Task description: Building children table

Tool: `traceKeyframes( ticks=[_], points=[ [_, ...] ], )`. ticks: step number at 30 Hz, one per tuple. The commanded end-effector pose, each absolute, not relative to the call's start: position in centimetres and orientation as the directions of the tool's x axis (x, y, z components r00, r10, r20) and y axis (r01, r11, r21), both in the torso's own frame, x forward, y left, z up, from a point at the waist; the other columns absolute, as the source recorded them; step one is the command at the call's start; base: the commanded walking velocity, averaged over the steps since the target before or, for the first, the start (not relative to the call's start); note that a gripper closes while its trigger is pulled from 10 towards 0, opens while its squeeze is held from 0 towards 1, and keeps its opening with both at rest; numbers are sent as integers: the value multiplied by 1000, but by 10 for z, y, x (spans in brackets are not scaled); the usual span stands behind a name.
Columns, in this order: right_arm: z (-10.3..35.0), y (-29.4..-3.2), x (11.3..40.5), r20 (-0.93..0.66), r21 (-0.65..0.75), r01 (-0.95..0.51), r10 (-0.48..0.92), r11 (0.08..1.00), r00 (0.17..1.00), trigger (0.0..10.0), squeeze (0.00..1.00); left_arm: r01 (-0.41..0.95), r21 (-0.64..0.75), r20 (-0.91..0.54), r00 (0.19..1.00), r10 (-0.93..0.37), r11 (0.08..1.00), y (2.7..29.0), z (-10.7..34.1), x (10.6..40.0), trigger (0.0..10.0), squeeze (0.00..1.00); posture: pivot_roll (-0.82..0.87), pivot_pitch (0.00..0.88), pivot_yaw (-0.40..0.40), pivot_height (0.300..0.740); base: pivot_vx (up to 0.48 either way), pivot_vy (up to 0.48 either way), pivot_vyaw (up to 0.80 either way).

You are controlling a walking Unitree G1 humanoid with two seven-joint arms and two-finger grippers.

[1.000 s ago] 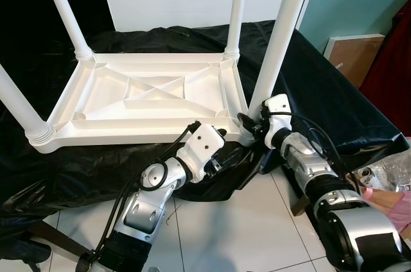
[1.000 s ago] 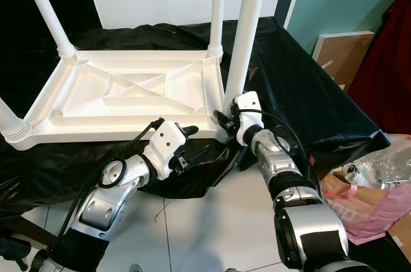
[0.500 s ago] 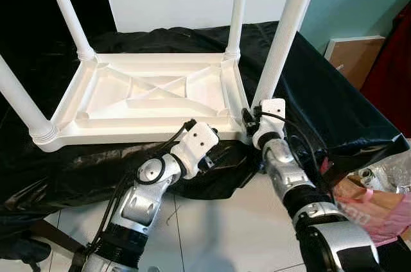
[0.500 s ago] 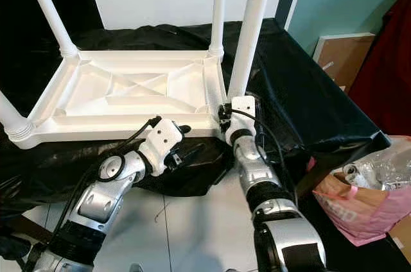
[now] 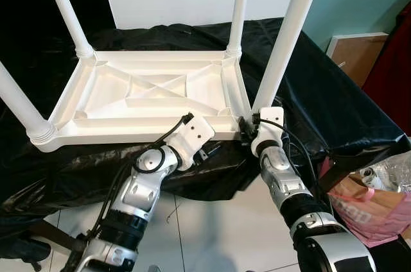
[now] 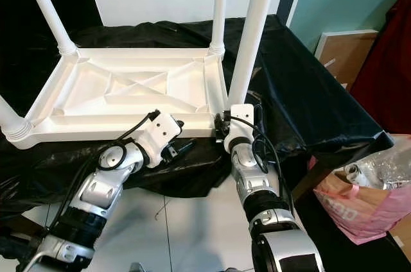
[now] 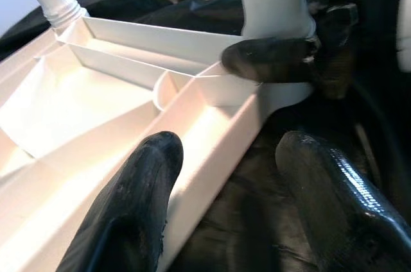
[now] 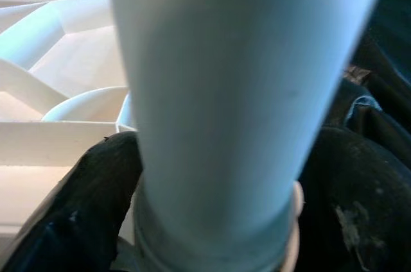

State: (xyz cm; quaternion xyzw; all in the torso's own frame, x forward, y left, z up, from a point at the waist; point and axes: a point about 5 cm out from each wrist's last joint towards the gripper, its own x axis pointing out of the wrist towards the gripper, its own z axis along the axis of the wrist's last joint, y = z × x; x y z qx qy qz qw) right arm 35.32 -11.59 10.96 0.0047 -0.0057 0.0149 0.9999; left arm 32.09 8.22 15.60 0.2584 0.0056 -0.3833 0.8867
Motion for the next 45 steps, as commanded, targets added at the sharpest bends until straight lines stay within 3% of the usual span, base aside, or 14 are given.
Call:
traceKeyframes(
  ticks=[1,3,4,6,7,27,33,39,45],
  points=[
    [108,-117,351,8,1,-34,34,999,999,10000,1000,522,498,-124,833,-539,693,90,158,329,10000,0,3,25,-47,740,0,0,0],
    [107,-120,348,14,-7,-37,37,999,999,10000,1000,512,512,-119,837,-533,690,92,161,334,10000,0,1,24,-45,740,0,0,0],
    [106,-124,344,19,-9,-47,47,999,999,10000,192,509,519,-119,839,-532,687,93,163,339,10000,0,-1,25,-43,740,0,0,0],
    [106,-125,343,21,-9,-51,51,999,998,10000,192,508,521,-119,839,-531,685,93,164,340,10000,0,-1,25,-43,740,0,0,0],
    [105,-125,341,25,-13,-55,55,998,998,10000,0,510,526,-123,838,-532,681,94,164,341,10000,0,-7,27,-39,740,0,0,0],
    [102,-129,319,44,-37,-90,91,995,995,10000,0,488,583,-291,872,-393,649,131,151,368,10000,0,-40,47,-2,740,0,0,0],
    [104,-130,320,48,-40,-90,91,995,995,10000,0,492,556,-391,866,-311,670,146,141,374,10000,0,-40,45,-2,740,0,0,0],
    [105,-130,319,45,-42,-88,90,995,995,10000,0,522,505,-444,840,-312,688,149,136,374,10000,0,-42,48,-1,740,0,0,0],
    [107,-130,319,45,-42,-84,86,996,995,10000,0,478,442,-456,849,-269,759,156,132,377,10000,0,-44,49,1,740,0,0,0]
  ],
)
